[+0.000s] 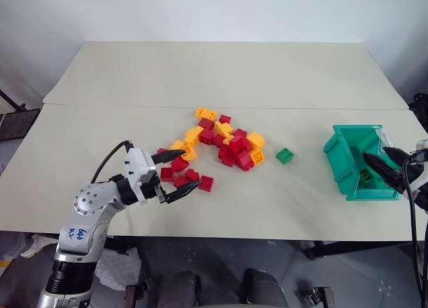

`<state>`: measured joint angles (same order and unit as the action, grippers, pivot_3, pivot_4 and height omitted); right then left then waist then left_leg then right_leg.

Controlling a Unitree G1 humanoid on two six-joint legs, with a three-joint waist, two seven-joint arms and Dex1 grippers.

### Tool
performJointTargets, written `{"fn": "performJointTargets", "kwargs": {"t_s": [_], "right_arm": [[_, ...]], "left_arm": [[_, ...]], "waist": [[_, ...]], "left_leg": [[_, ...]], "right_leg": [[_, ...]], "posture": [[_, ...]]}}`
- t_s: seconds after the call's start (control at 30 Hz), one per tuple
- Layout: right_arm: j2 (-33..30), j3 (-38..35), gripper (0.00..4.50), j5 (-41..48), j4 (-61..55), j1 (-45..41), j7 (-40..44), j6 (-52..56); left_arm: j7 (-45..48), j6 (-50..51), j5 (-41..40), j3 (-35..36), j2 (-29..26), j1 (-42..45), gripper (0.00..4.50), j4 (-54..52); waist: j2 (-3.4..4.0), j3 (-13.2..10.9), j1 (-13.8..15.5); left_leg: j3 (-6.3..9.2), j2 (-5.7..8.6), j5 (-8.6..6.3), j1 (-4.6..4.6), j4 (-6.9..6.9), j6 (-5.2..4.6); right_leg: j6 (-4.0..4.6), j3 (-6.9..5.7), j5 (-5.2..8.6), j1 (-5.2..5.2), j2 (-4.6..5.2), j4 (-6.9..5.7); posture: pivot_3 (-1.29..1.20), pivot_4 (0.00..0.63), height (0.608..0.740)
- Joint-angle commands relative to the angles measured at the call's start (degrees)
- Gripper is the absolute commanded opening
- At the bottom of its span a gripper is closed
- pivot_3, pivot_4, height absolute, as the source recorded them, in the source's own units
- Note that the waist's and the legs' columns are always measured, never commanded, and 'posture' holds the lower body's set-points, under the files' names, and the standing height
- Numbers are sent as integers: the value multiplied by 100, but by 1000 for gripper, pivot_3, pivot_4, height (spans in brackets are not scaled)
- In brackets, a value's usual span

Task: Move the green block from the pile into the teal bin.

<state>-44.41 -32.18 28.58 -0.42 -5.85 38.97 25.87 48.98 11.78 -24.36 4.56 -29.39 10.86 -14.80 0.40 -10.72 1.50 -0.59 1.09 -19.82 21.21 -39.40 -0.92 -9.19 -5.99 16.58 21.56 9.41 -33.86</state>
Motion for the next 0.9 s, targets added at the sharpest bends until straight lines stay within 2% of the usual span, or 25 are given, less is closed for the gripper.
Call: {"fn": "performJointTargets", "kwargs": {"t_s": [0.03,0.13,0.33,0.47,0.63,0.9], "right_arm": [[-115,42,2839,487,-806,-132,444,2],[-89,507,2839,877,-1396,-362,404,665],[210,1865,2839,504,-1776,-990,-109,1300],[467,2614,2839,-89,-1038,-1582,-296,1229],[512,3208,2839,-742,-65,-2135,-194,1024],[666,3382,2839,-1228,1016,-2662,-37,597]], "left_arm": [[72,-129,-88,130,-90,-24,4500,-77],[172,-177,-139,179,-146,-32,4500,-24],[362,-289,-203,196,-138,-39,4500,51],[365,-228,-268,161,-102,-88,4500,-54],[349,-217,-260,136,-91,-94,4500,-74],[213,-200,-303,182,-67,-148,4500,-223]], "waist": [[3,-2,-6],[6,-3,-47],[6,-3,-8],[6,-4,-4],[7,-4,-25],[7,-4,-29]], "left_leg": [[0,-1,0,-1,0,0],[6,-10,0,-10,8,1],[18,-8,0,-6,8,2],[22,-1,0,0,8,1],[7,0,0,2,10,2],[-2,-2,1,2,15,3]], "right_leg": [[0,0,0,0,0,0],[1,2,0,1,-5,-1],[4,2,-2,4,-3,2],[3,-1,-2,6,0,3],[2,-12,-3,7,0,1],[2,-16,-3,9,-1,2]], "posture": [[0,150,740],[0,150,740],[0,150,740],[0,150,740],[0,150,740],[0,150,740]]}}
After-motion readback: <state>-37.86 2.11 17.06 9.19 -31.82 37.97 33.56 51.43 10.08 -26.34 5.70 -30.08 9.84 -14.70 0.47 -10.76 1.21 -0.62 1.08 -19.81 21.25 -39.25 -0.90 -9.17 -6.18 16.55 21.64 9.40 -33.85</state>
